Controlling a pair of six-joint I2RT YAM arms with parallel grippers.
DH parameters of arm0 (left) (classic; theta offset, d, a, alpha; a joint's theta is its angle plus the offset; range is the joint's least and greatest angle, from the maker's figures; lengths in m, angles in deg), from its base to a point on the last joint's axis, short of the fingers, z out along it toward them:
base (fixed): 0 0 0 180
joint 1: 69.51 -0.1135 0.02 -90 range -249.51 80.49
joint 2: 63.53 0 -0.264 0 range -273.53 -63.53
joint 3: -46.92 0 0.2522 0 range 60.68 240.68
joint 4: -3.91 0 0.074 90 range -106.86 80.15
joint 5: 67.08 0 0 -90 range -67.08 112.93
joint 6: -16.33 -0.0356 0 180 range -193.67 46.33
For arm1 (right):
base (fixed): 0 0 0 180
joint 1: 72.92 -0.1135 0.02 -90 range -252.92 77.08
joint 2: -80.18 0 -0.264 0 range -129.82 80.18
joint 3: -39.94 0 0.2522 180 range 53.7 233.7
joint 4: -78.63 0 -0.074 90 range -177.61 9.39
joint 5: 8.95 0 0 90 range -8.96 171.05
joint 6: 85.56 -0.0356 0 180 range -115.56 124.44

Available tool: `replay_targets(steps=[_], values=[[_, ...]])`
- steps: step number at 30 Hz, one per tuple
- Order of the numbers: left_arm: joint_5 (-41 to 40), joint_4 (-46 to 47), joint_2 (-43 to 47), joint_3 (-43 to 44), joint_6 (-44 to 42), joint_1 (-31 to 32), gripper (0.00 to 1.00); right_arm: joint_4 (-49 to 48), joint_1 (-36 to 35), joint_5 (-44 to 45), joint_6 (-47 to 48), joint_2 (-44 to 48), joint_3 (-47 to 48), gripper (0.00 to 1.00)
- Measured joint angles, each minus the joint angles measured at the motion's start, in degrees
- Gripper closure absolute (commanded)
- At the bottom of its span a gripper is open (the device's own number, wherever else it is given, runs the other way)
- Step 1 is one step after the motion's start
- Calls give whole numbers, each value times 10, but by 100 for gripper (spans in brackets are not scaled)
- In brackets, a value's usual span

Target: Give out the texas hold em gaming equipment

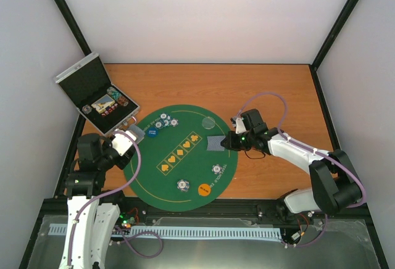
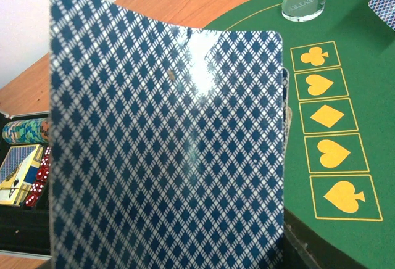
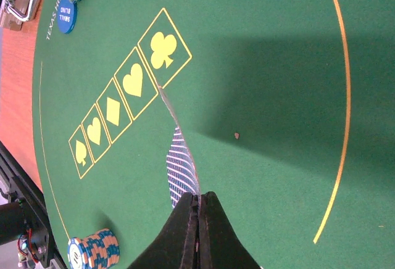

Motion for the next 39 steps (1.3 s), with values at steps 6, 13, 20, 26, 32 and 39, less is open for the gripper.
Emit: replay_targets(steps=[6, 13, 20, 26, 32, 39], values=[[0, 0, 0, 0, 0, 0, 52, 0, 0, 2, 0, 0, 0, 97], [0, 0, 0, 0, 0, 0, 52, 0, 0, 2, -1, 0, 0, 97], [0, 0, 4, 0, 0, 0, 52, 0, 0, 2, -1, 5, -3, 97], [0, 0, 6, 0, 0, 0, 52, 0, 0, 5, -3, 29, -11, 97], [0, 0, 6, 0, 0, 0, 52, 1, 0, 15, -2, 52, -19, 97], [-1, 0, 9, 1, 2, 0, 51, 2, 0, 16, -2, 62, -19, 97]])
